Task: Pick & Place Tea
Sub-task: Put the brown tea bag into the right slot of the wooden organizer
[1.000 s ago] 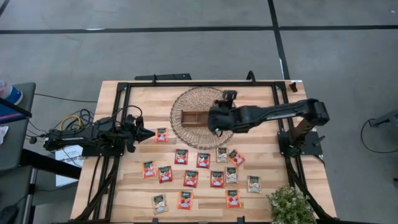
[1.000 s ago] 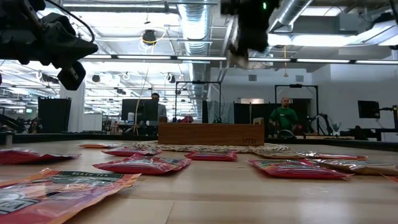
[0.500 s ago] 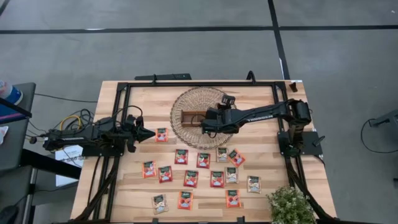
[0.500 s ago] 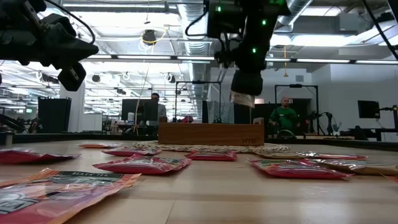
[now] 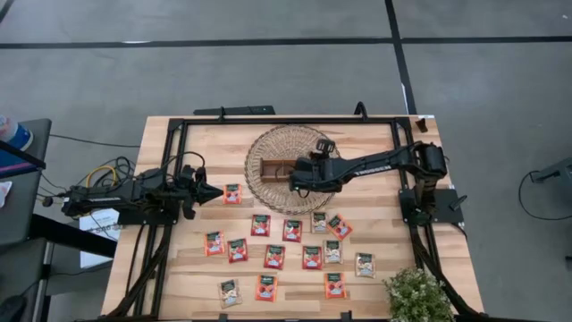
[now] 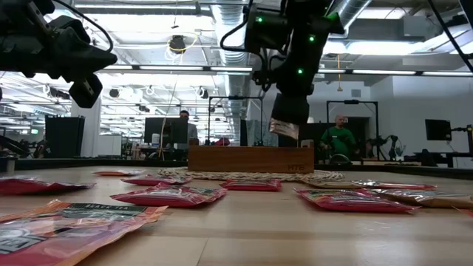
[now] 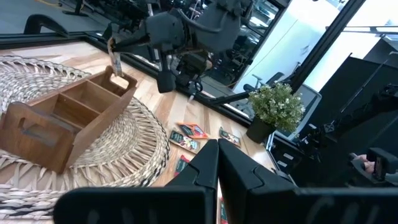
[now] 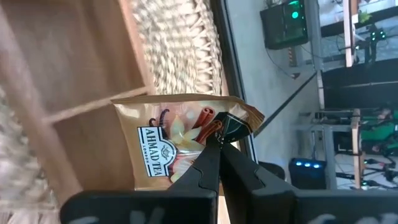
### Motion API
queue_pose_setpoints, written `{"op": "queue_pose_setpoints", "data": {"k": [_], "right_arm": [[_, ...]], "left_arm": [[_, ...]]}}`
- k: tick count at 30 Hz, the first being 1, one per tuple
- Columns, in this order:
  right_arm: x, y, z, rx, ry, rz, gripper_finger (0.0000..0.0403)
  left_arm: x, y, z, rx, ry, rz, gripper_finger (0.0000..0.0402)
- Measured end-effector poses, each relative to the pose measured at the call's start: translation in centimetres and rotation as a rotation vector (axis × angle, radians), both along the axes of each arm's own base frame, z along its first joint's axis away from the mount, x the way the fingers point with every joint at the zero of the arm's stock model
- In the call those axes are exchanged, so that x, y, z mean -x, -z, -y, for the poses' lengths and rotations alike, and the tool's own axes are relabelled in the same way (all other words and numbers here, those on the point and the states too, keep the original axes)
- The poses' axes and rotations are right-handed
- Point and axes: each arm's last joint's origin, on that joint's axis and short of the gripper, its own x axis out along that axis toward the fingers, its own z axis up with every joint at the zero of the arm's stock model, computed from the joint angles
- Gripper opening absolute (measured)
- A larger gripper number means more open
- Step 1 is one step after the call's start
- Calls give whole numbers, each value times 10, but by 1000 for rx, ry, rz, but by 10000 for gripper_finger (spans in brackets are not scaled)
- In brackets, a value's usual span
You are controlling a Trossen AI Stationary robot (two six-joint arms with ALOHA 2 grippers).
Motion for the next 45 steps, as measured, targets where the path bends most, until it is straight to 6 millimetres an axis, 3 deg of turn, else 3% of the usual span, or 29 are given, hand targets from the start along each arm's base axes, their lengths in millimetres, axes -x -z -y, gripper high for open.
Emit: {"op": "queue_pose_setpoints", "data": {"k": [7, 45], "right_arm": [[9, 16, 9, -1, 4, -55, 0], [6, 16, 4, -11, -46, -66, 0]], "left_arm": [[0, 0, 0, 0, 1, 1, 0], [0, 0, 0, -16, 0, 1, 0]]}}
